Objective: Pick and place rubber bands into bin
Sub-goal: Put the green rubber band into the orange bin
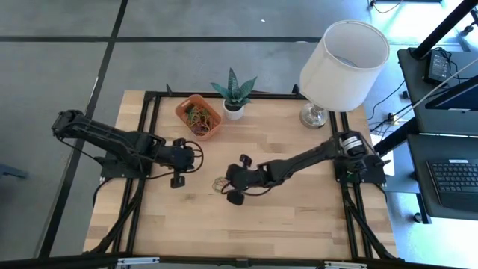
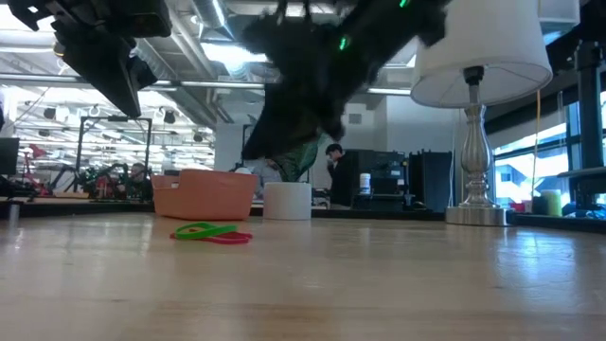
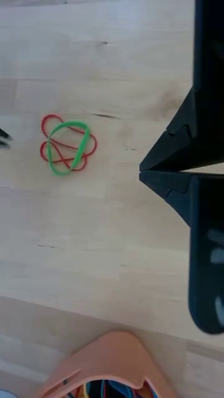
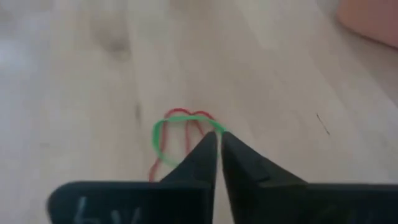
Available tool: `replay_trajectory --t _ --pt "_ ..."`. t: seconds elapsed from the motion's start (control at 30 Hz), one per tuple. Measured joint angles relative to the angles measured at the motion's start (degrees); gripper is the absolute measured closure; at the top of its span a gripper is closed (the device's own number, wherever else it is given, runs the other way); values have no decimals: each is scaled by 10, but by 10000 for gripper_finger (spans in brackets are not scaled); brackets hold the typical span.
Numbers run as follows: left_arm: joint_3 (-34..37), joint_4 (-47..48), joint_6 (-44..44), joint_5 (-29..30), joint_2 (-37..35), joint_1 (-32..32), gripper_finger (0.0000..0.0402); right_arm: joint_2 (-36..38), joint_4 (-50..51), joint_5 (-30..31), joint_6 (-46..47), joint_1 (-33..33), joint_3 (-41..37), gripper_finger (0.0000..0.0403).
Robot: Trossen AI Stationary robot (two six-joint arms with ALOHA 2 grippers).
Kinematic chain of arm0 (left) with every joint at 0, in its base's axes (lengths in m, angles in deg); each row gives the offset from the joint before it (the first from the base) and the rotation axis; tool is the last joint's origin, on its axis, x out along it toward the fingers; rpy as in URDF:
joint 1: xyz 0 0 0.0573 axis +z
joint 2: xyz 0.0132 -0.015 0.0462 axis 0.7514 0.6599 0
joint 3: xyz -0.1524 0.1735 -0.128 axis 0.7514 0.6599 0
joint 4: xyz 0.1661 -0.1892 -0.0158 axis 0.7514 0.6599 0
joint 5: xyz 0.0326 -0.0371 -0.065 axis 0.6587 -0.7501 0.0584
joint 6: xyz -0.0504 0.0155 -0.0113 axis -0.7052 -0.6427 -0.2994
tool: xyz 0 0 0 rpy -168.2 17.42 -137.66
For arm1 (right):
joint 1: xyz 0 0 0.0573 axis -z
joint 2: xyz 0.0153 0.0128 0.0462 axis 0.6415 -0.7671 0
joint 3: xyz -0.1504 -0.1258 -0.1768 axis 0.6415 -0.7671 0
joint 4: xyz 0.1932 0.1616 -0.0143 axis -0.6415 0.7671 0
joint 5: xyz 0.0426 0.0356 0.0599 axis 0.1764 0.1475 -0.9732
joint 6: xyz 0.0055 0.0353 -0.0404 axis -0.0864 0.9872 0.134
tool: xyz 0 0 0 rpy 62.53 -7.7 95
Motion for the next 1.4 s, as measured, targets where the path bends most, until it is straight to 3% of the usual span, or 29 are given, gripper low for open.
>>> replay_trajectory --t 0.2,0.3,0.5,0.73,1.03,1.4 --pt "0 -5 -1 0 0 0 398 -47 -18 -5 -13 15 11 315" --pt "0 -5 -18 1 0 0 400 -63 -41 -50 -14 24 11 286" --pt "0 -8 -20 11 0 0 397 -84 -45 -68 -15 37 12 269" --pt "0 -8 -20 11 0 0 396 -89 -47 -69 -18 46 12 298" --pt "0 -8 -5 11 0 0 396 -101 -49 -68 -15 46 11 394" --pt "0 -6 6 11 0 0 396 -101 -31 -71 -9 43 21 400"
